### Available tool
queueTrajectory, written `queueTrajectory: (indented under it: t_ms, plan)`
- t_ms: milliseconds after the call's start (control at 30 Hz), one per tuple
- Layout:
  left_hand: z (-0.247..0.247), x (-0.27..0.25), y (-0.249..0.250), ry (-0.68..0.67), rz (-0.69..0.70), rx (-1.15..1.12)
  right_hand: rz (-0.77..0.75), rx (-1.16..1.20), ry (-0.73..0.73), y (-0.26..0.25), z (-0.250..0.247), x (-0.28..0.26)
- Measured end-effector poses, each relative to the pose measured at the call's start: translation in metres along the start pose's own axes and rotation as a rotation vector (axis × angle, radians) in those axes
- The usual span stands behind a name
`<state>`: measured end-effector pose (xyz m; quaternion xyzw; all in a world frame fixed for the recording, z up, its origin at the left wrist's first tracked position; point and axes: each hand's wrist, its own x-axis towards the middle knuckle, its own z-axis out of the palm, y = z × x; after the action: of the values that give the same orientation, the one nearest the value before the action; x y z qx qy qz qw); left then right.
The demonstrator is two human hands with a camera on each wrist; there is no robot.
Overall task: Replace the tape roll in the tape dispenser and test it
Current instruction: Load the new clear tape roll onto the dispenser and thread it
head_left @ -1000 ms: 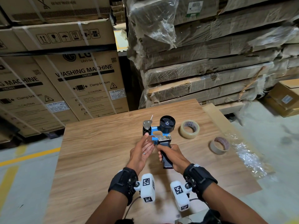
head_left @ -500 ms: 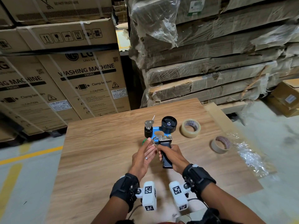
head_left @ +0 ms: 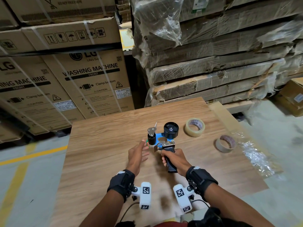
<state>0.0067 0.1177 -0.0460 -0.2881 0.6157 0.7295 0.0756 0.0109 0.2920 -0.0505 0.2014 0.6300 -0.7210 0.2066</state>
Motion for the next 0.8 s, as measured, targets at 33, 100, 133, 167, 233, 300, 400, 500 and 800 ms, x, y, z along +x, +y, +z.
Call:
queueTrajectory:
  t_ms: [33,100,133,167,233,300,400,500,800]
  plan:
    - [-0.004,0.004,0.0,0.016,0.049,0.074,0.021,-0.002,0.005,0.005,-0.001,0.001]
    - [-0.014,0.01,0.002,0.033,0.152,0.218,0.055,-0.012,0.024,0.016,-0.002,0.003]
    - [-0.018,0.013,0.002,0.043,0.199,0.284,0.065,-0.032,0.037,0.021,-0.003,0.004]
    - [-0.022,0.015,0.003,0.053,0.235,0.339,0.069,-0.061,0.051,0.026,-0.004,0.005]
    - [-0.027,0.02,0.004,0.053,0.272,0.434,0.068,-0.109,0.072,0.036,-0.004,0.005]
    - [-0.031,0.023,0.002,0.039,0.294,0.518,0.062,-0.136,0.081,0.043,-0.004,0.003]
    - [-0.035,0.027,-0.006,0.035,0.312,0.575,0.069,-0.151,0.081,0.049,-0.004,0.004]
    - [-0.034,0.029,-0.014,0.022,0.323,0.593,0.078,-0.157,0.09,0.054,-0.003,0.006]
    - [-0.014,0.023,-0.018,-0.012,0.421,0.593,0.165,-0.223,0.016,0.056,-0.019,0.01]
